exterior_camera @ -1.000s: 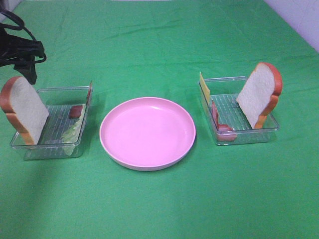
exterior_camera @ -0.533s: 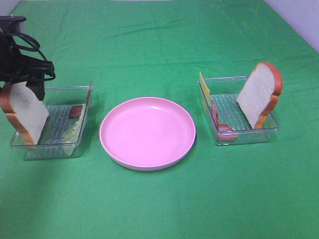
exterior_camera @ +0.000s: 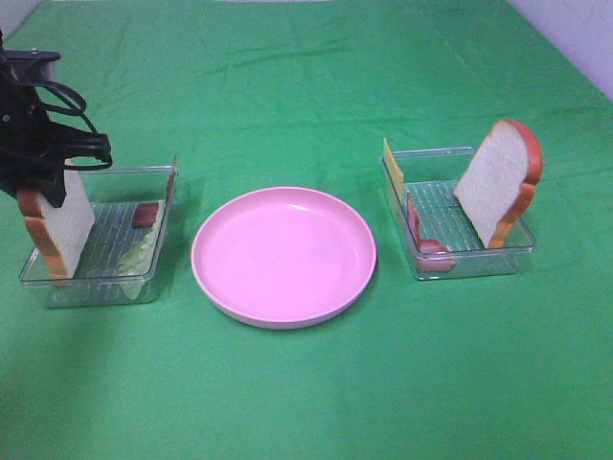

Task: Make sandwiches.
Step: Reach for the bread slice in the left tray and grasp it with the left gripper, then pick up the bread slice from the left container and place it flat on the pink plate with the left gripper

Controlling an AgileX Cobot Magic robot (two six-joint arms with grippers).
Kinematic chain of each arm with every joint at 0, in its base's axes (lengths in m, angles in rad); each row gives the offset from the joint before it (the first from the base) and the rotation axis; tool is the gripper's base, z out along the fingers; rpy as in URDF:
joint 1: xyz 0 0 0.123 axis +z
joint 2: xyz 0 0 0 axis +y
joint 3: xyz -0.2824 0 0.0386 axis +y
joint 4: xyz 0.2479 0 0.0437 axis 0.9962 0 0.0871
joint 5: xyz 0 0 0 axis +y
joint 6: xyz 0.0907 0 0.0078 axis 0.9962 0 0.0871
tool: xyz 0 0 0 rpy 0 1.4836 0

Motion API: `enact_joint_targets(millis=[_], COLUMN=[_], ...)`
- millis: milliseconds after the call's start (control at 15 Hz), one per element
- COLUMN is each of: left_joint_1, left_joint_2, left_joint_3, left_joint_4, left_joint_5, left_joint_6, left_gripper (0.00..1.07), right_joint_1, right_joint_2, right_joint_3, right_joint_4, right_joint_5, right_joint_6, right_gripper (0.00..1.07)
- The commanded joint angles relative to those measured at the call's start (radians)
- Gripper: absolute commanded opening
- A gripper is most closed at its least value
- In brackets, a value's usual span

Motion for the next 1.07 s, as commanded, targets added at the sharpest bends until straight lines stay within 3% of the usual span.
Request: enact_joint_targets(millis=[67, 200, 533, 800, 1000, 1067], left_joint_1=[0.004, 0.004, 0.004, 0.004, 0.004, 0.004], left_joint_2=[0.000, -0.010, -0.168, -0.369, -0.398, -0.387], left_joint_3=[-0.003, -0.003, -0.030, -0.031, -0.031, -0.031], left_joint_4=[0.005, 0.005, -0.031, -0.199, -0.411, -0.522], left_joint_5=[-0.009, -0.008, 0.006, 0.004, 0.003, 0.003], left_joint_6=[-0.011, -0.004, 0.001, 0.088, 0.217, 0.293], left_gripper=[0.08, 0.00, 0.00, 0.00, 0.00, 0.00], right_joint_1=[-0.006, -0.006, -0.006, -0.006, -0.006, -0.006], right_joint_2=[-0.016, -0.016, -0.016, -0.016, -0.016, -0.016], right_joint_3=[0.002, 0.002, 0.002, 0.002, 0.002, 0.002], right_joint_4=[-0.003, -0.003, -0.003, -0.003, -0.003, -0.003], right_joint_5=[-0.001, -0.001, -0.001, -0.001, -0.001, -0.001], right_joint_6=[0.011, 0.011, 0.011, 0.011, 0.011, 0.011], right_gripper=[0.81, 0.81, 0.81, 0.81, 0.81, 0.81])
